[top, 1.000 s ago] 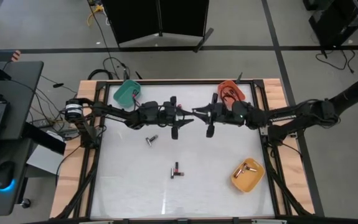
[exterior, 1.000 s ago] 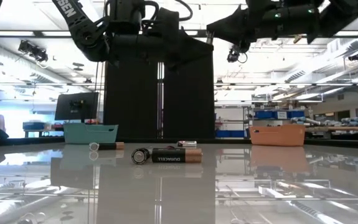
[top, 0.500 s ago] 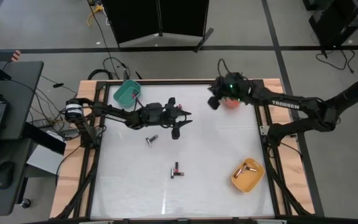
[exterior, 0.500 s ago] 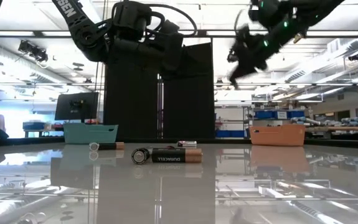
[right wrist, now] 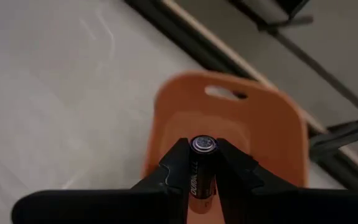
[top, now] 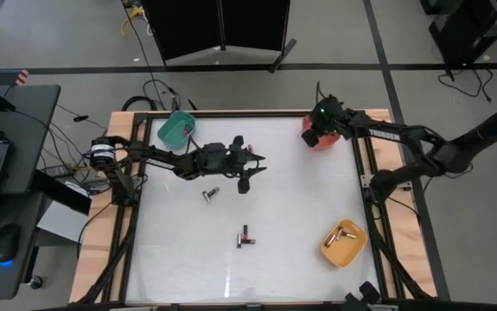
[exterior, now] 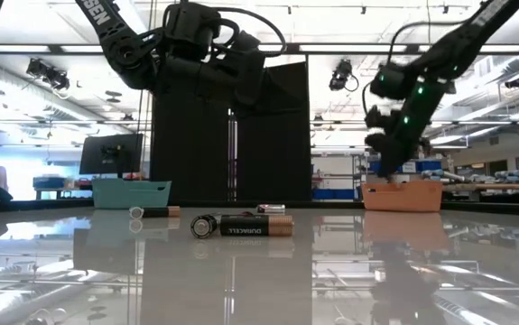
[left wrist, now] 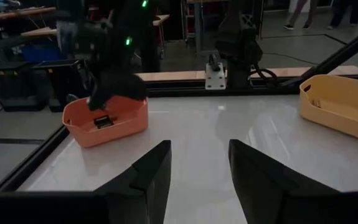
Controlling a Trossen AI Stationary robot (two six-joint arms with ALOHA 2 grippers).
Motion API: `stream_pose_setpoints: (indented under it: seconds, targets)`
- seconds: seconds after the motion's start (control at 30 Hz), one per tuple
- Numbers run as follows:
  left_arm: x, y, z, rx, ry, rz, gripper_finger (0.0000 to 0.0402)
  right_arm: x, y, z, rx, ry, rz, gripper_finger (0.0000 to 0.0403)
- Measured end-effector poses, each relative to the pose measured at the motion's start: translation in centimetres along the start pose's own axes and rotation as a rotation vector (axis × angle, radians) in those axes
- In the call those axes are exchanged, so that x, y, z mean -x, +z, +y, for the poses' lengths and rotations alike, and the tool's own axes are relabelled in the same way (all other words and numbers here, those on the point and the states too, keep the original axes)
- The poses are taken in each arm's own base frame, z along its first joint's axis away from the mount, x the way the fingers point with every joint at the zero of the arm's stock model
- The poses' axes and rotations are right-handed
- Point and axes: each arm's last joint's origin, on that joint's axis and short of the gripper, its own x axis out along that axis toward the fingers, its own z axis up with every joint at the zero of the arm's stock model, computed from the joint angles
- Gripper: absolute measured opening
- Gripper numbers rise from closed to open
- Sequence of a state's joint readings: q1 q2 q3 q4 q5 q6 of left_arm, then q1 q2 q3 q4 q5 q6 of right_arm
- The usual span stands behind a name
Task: Sort batteries
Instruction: Put the black battery into the orange bin
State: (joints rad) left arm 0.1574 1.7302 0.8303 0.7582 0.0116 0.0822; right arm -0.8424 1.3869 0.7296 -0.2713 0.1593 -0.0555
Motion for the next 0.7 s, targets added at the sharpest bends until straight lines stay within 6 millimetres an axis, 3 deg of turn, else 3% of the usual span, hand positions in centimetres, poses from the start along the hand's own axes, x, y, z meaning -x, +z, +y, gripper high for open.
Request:
stream_pose_setpoints:
  seconds: [0.43,0.7]
  targets:
    - [0.0,-0.4,0.0,-0.019,-0.004,0.045,0.0168,-4.6,-1.5,0.0,-0.002,-0.042,0.149,0.0064]
    - [0.1,-0.8,0.1,0.012,-0.002,0.092,0.0168,-3.1,-1.0,0.0,-0.024,-0.057,0.11,0.0136]
